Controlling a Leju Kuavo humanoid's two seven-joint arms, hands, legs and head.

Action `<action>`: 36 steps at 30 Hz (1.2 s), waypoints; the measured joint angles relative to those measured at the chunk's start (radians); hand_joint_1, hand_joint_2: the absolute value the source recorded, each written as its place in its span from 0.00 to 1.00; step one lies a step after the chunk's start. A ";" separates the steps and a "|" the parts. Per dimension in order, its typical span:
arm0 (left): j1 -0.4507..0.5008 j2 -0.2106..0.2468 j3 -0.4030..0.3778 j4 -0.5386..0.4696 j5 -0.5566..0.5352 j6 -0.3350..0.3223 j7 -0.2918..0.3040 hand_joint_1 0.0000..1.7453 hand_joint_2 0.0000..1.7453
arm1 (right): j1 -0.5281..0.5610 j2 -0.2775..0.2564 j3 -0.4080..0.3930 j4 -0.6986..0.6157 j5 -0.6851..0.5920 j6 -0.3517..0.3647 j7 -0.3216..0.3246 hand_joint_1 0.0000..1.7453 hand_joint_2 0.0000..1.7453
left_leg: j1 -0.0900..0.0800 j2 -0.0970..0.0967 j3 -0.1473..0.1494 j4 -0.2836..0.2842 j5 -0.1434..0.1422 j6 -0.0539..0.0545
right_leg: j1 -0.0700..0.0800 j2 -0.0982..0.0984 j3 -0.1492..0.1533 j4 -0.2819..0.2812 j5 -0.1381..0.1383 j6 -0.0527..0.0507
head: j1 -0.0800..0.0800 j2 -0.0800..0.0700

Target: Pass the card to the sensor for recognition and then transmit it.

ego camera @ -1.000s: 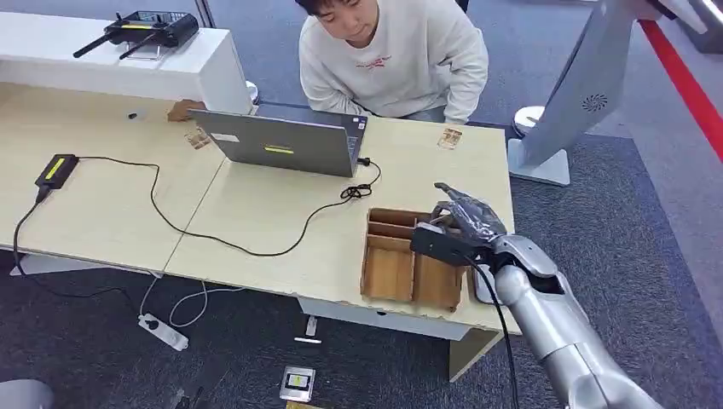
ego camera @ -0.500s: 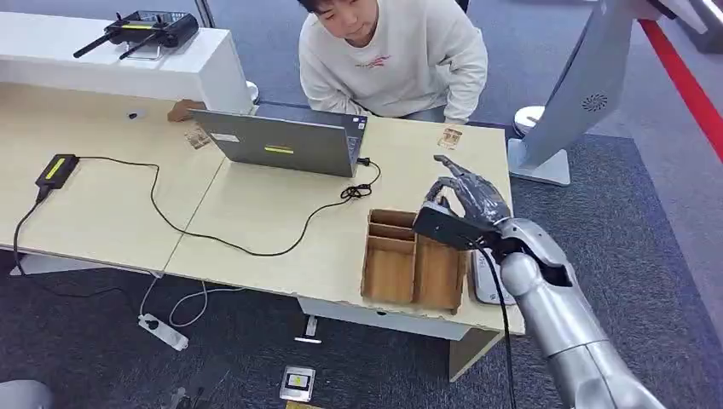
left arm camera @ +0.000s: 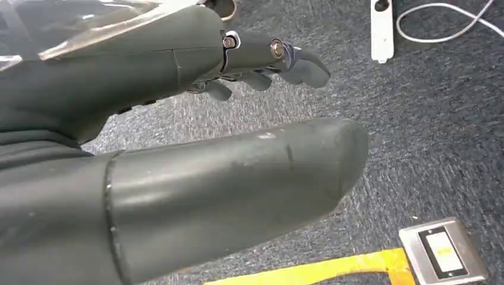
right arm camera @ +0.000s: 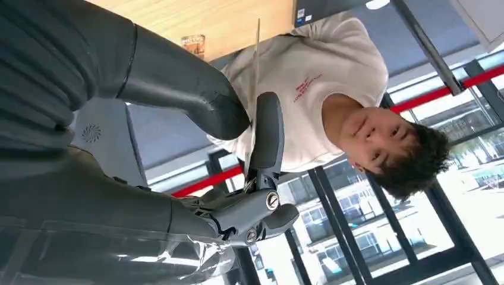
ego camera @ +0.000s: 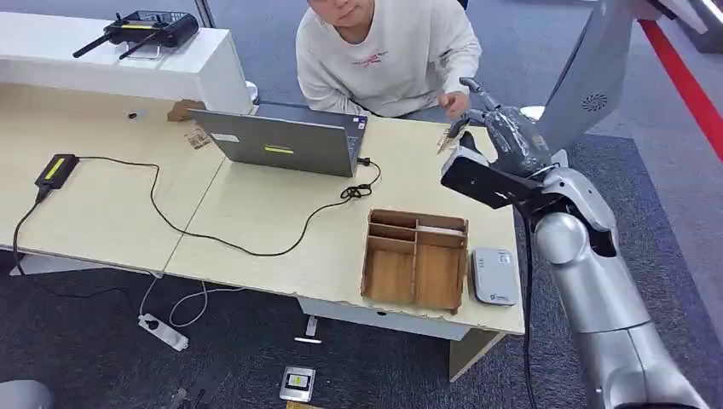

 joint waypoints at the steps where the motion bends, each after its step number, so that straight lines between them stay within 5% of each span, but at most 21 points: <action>1: -0.002 -0.001 0.000 0.001 -0.004 0.001 0.004 0.00 0.00 | 0.001 -0.002 0.000 0.000 0.007 -0.006 -0.006 1.00 1.00 | 0.000 0.000 0.000 0.000 0.000 0.000 | 0.000 0.000 0.000 0.000 0.000 0.000 | 0.000 0.000; 17: -0.025 -0.005 -0.002 0.014 -0.026 -0.026 0.022 0.00 0.00 | -0.145 0.029 0.016 0.122 0.090 -0.044 -0.145 1.00 1.00 | 0.000 0.000 -0.001 0.000 0.000 0.000 | 0.000 0.000 0.000 0.000 0.000 0.000 | 0.000 0.000; 23: -0.049 0.018 -0.002 0.015 -0.027 -0.124 0.096 0.00 0.00 | -0.314 0.072 0.023 0.310 0.092 -0.112 -0.170 1.00 1.00 | 0.001 0.000 -0.002 0.000 0.001 0.000 | 0.000 0.000 -0.001 0.001 0.000 0.000 | 0.000 0.000; 32: -0.053 0.045 -0.002 0.000 -0.023 -0.140 0.117 0.00 0.00 | -0.407 0.121 0.027 0.529 0.094 -0.135 -0.175 1.00 1.00 | 0.001 0.000 -0.002 0.000 0.001 0.000 | 0.000 0.000 -0.001 0.001 0.000 0.000 | 0.000 0.000; 34: -0.052 0.049 -0.002 -0.003 -0.014 -0.145 0.121 0.00 0.00 | -0.406 0.129 0.029 0.559 0.094 -0.142 -0.175 0.01 1.00 | 0.001 0.000 -0.002 0.000 0.001 0.000 | 0.000 0.000 -0.001 0.001 0.000 0.000 | 0.000 0.000; 36: -0.051 0.052 -0.002 -0.006 -0.005 -0.147 0.121 0.00 0.00 | -0.404 0.138 0.029 0.585 0.095 -0.151 -0.175 0.00 1.00 | 0.001 0.000 -0.002 0.000 0.001 0.000 | 0.000 0.000 -0.001 0.001 0.000 0.000 | 0.000 0.000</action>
